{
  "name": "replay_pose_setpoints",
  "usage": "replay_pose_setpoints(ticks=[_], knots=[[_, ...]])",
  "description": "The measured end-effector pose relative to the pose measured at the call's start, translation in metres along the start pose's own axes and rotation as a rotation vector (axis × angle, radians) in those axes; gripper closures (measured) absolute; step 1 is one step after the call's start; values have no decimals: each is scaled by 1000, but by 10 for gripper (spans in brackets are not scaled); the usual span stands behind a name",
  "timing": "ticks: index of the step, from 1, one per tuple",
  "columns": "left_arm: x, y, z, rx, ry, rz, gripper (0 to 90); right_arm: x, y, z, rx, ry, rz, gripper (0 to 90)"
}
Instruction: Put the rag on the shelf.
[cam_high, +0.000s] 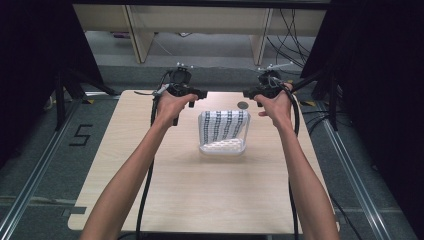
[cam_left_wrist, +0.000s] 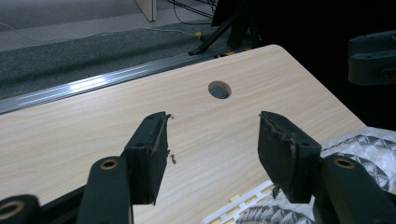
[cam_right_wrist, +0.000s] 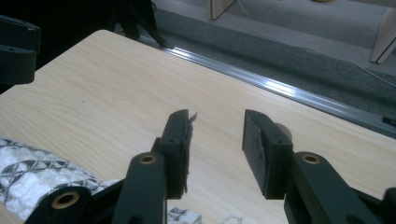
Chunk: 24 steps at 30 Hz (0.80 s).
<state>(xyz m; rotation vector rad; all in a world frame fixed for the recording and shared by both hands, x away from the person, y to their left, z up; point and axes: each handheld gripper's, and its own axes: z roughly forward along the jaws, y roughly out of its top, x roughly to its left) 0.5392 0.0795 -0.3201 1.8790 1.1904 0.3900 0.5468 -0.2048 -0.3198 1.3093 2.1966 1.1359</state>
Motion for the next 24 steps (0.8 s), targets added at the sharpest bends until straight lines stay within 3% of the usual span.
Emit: replay_pose_setpoints(ticks=[1,13,15,16,17,24], knots=[[2,-1,-2,-1,-12,-10,420,-3,-1,0,-19,5,-31,613],[5,-14,-20,-30,-52,-40,361,3,-8,-10,-37,16,-32,569],[4,-16,-22,-30,-55,-35,353,3,-9,-14,-55,28,-68,564],[4,-16,-24,-28,-60,-34,347,5,-10,-16,-52,30,-41,562],[3,-18,-27,-35,-67,-34,340,5,-11,-19,-61,32,-68,559],[-1,-22,-35,-45,-79,-23,325,10,-14,-28,-66,42,-65,533]])
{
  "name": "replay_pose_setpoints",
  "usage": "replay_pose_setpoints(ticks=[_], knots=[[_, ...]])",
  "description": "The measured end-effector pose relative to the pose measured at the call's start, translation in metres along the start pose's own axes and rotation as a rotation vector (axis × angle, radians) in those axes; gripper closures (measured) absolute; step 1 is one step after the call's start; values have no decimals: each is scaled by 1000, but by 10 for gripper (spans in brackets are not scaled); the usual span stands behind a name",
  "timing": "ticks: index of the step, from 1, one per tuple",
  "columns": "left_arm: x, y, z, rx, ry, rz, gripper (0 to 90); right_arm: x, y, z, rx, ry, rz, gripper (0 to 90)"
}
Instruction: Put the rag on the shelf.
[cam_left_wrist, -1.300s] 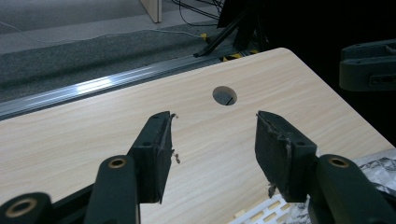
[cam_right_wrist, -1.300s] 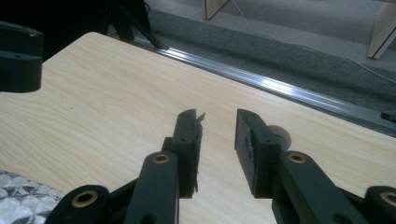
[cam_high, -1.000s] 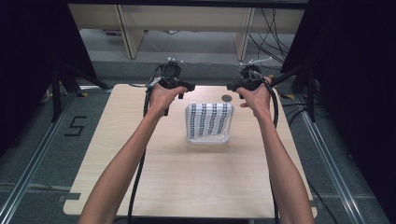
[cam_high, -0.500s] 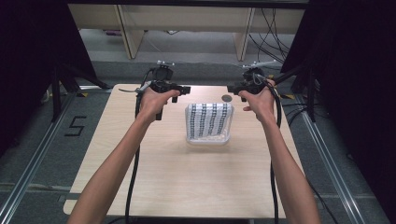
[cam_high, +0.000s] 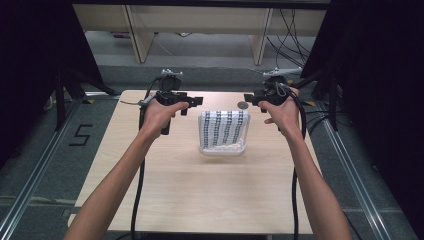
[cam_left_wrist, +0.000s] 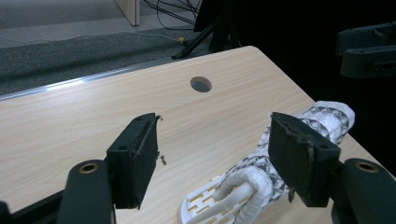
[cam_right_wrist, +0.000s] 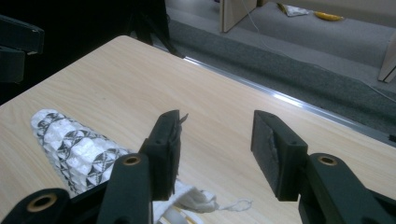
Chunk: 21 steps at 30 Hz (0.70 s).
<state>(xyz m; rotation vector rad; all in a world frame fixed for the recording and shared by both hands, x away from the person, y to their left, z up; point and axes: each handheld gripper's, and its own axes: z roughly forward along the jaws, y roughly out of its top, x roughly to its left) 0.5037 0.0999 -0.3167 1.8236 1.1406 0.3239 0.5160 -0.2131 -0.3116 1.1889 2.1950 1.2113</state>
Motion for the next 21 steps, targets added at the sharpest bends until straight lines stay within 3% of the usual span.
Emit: replay_pose_setpoints(ticks=[8,9,21], knots=[[-2,-6,-8,-6,-19,12,304,2,-6,-7,-20,20,-5,448],[-2,-6,-10,-10,-24,13,303,4,-8,-10,-14,25,25,413],[-8,-16,-23,-23,-54,25,264,14,-18,-23,-38,56,18,349]])
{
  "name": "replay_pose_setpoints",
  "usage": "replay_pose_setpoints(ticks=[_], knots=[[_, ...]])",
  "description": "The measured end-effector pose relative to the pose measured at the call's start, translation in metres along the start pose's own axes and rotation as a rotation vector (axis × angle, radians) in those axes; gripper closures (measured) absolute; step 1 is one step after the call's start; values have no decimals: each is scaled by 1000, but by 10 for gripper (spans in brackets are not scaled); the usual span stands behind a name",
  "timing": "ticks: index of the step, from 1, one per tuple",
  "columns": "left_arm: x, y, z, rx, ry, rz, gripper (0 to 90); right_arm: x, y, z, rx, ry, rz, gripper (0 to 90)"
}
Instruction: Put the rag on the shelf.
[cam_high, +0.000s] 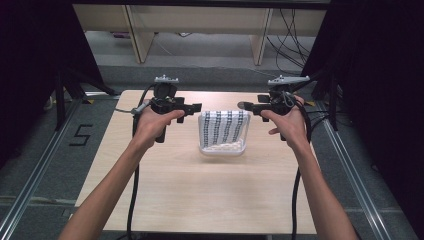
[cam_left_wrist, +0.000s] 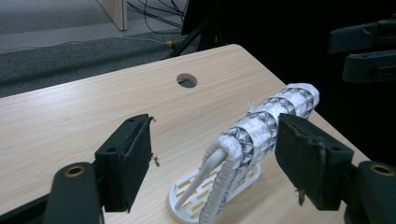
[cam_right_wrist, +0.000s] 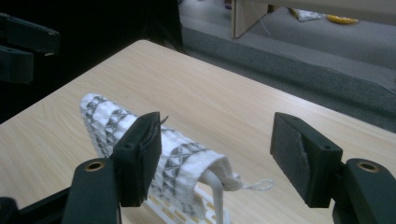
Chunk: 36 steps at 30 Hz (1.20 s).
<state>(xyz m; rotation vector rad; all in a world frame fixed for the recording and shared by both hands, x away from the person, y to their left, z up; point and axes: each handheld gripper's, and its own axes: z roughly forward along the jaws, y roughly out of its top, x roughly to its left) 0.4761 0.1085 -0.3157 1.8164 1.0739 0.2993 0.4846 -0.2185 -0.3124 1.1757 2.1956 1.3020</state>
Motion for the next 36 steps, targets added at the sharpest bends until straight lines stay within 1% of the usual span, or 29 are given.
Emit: replay_pose_setpoints(ticks=[2,3,4,5,6,7,8,10,11,13,14,16,17,19,20,21,22,23,24,27,28,29,30,31,32,33,34,35,36], knots=[[-2,-2,-1,1,2,5,261,2,0,-1,-4,-1,4,347],[-2,-3,-1,-2,-5,6,259,2,-1,-2,-14,6,-28,345],[-4,-5,-2,6,-11,8,253,6,-1,-4,-13,5,-27,342],[-4,-5,-2,6,-11,8,250,6,-1,-4,-13,5,-27,342],[-4,-6,-3,15,-10,23,250,8,-1,-5,-5,8,-17,340],[-6,-7,-3,7,-13,14,250,10,-2,-5,-17,9,-27,335],[-6,-7,-5,14,-13,28,250,12,-2,-6,-2,18,-20,335],[-7,-9,-6,9,-18,29,250,15,-2,-6,-14,14,-36,334],[-9,-10,-6,3,-16,24,250,16,-2,-7,-6,15,-30,334],[-9,-11,-8,8,-18,33,250,18,-3,-8,3,8,-34,333],[-11,-13,-9,-4,-24,26,250,18,-5,-7,-7,17,-59,330],[-12,-14,-10,-8,-26,25,250,19,-6,-6,-10,13,-57,329],[-11,-15,-12,-2,-27,36,250,20,-7,-7,0,22,-49,328],[-12,-17,-13,-10,-30,30,249,21,-10,-8,-5,24,-59,321],[-12,-18,-15,-4,-27,37,249,23,-11,-8,-6,27,-40,314],[-14,-20,-17,-16,-30,29,248,24,-13,-9,-6,17,-44,292],[-15,-21,-19,-20,-31,32,248,25,-15,-10,-2,18,-44,282],[-16,-22,-20,-19,-31,36,248,25,-15,-10,-11,14,-66,283],[-17,-23,-22,-21,-32,39,248,28,-18,-12,-10,30,-53,283],[-18,-28,-25,-20,-34,46,248,31,-21,-14,-17,28,-56,282],[-19,-32,-26,-21,-35,49,248,33,-24,-17,-15,38,-58,280],[-19,-32,-26,-21,-35,49,247,33,-24,-17,-15,38,-58,280],[-19,-34,-27,-21,-36,51,247,34,-26,-17,-26,44,-54,279],[-20,-36,-28,-23,-36,48,247,35,-28,-18,-24,40,-64,278],[-20,-37,-28,-21,-38,50,248,37,-31,-20,-30,43,-57,277],[-20,-39,-29,-21,-39,54,247,36,-32,-21,-26,40,-78,277],[-21,-40,-30,-20,-39,55,247,36,-32,-21,-26,40,-78,277],[-22,-43,-30,-20,-39,59,248,38,-34,-22,-21,45,-65,276],[-22,-45,-32,-11,-37,74,248,38,-36,-22,-31,44,-72,273]])
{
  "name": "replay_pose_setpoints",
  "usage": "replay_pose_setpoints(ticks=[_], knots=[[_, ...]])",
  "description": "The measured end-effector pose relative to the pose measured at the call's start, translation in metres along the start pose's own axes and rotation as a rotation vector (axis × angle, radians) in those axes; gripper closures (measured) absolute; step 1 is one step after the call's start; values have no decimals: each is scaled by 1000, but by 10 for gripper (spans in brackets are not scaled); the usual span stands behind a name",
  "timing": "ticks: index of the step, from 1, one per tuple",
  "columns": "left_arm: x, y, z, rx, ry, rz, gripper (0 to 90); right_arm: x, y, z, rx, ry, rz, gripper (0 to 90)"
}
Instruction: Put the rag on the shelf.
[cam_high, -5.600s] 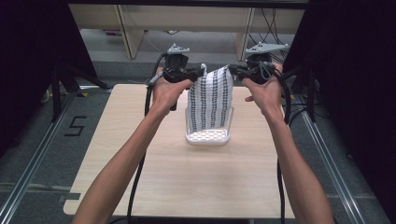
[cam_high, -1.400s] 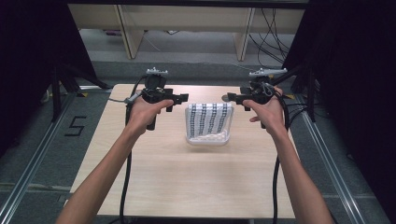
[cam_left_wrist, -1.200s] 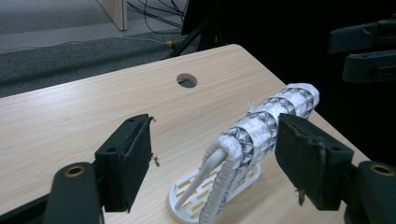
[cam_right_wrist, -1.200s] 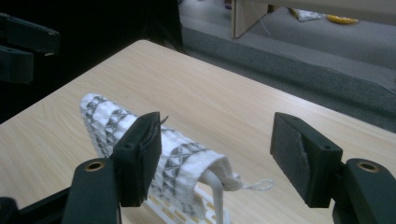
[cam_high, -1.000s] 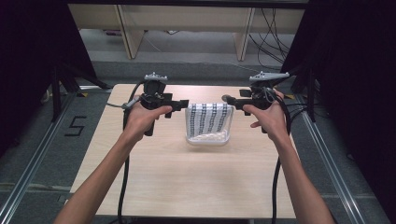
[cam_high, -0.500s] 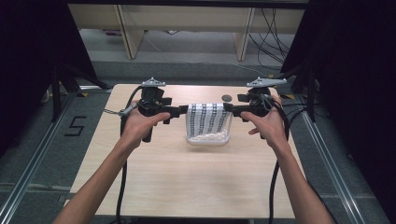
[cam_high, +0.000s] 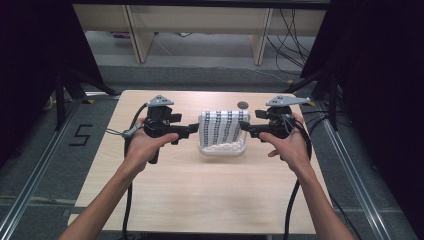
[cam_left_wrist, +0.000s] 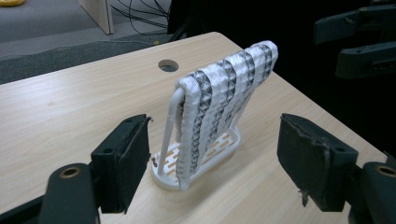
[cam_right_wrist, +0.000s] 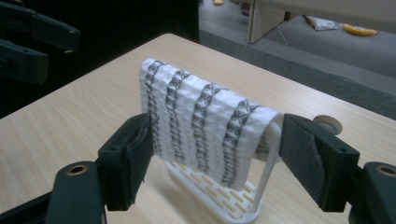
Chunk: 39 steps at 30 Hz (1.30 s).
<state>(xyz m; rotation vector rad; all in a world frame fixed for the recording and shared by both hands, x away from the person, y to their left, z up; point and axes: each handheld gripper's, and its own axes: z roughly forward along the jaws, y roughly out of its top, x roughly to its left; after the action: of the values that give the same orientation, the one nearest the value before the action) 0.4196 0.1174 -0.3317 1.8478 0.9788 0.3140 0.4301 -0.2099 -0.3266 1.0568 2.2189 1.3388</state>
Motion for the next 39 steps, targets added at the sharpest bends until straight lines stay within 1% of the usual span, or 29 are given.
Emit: replay_pose_setpoints(ticks=[1,2,5,6,8,10,11,12,13,14,15,16,17,18,19,20,21,22,24,26,27,28,31,32,33,34,37,38,39], knots=[[-1,-1,0,-11,1,-7,247,1,-2,-1,-6,-1,7,271],[-2,-4,-2,-6,-1,1,247,2,-5,-1,-11,12,6,270],[-3,-8,-3,-6,-4,-3,247,3,-9,-1,-4,9,9,268],[-4,-13,-4,-14,-21,-3,247,4,-14,-1,-10,14,12,268],[-5,-17,-6,-11,-16,1,247,4,-17,-1,-4,21,18,267],[-5,-19,-7,-8,-16,5,247,5,-19,0,-17,22,24,267],[-5,-21,-8,-7,-19,7,247,5,-21,-1,-18,8,11,267],[-6,-24,-8,-8,-17,10,247,6,-23,-2,-7,11,24,267],[-6,-25,-8,-3,-18,10,247,6,-26,0,-14,8,10,268],[-6,-27,-9,-3,-18,15,247,7,-27,-1,-9,9,26,267],[-6,-29,-9,-4,-21,10,247,6,-28,-1,-10,8,4,267],[-6,-32,-10,-2,-27,11,247,7,-29,-1,-5,11,9,267],[-6,-34,-10,-2,-23,6,247,10,-31,0,2,16,16,267],[-6,-35,-10,-3,-26,10,247,10,-32,0,3,14,0,267],[-6,-37,-11,-1,-23,8,247,12,-34,0,5,15,15,267],[-6,-38,-11,-3,-25,12,247,12,-35,1,1,26,8,268],[-6,-40,-12,-5,-23,11,247,14,-36,1,11,25,16,267],[-6,-43,-13,-4,-19,10,247,16,-39,0,32,21,-2,263],[-6,-46,-15,-1,-19,8,247,17,-42,1,32,27,-12,262],[-6,-49,-16,-6,-20,4,247,18,-43,-1,42,17,-5,262],[-6,-51,-17,-5,-21,6,247,17,-46,-1,44,22,-19,262],[-6,-54,-19,-5,-24,8,247,20,-50,-2,45,26,-12,262],[-8,-59,-20,-2,-20,13,247,20,-54,-3,47,24,-18,261],[-8,-62,-21,7,-22,20,247,23,-59,-5,68,32,-17,257],[-8,-62,-21,7,-22,20,247,23,-59,-5,68,32,-17,257],[-8,-66,-21,8,-27,24,246,25,-63,-5,63,39,1,254],[-9,-70,-21,12,-38,28,238,26,-66,-6,70,40,-2,254],[-9,-73,-21,18,-45,35,233,25,-69,-7,55,33,-32,254],[-9,-75,-21,19,-55,38,233,25,-69,-7,55,33,-32,254]])
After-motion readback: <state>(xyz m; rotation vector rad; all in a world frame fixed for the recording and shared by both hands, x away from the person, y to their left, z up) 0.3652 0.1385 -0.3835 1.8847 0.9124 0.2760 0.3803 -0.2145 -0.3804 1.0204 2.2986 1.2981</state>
